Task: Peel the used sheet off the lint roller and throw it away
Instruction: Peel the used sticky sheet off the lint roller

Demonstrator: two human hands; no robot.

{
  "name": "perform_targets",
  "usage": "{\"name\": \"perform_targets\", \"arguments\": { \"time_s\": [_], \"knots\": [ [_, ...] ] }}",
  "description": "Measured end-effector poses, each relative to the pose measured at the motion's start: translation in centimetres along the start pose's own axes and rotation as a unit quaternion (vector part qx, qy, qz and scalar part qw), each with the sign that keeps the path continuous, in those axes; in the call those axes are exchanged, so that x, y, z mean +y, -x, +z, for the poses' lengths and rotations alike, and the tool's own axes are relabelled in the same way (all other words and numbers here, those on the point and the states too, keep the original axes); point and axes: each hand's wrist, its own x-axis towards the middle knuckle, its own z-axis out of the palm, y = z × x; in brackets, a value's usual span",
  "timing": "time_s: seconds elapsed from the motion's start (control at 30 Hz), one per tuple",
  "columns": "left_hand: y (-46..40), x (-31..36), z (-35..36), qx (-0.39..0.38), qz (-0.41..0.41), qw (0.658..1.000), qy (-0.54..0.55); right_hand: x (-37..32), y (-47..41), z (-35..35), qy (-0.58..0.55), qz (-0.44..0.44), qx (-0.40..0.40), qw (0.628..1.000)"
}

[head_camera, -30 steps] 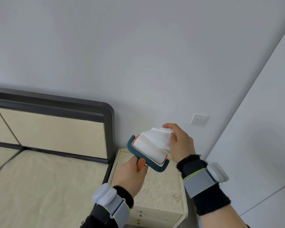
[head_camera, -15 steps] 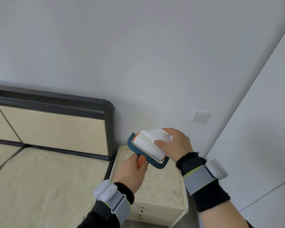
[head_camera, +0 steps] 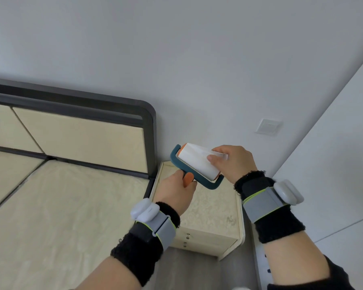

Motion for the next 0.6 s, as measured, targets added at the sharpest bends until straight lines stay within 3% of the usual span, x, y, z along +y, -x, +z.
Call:
{"name": "perform_targets", "arguments": {
  "time_s": [0.6],
  "knots": [
    [0.26, -0.48, 0.79, -0.022, -0.001, 1.0, 0.007, 0.88, 0.34, 0.7, 0.04, -0.006, 0.032, 0.999]
  ]
}}
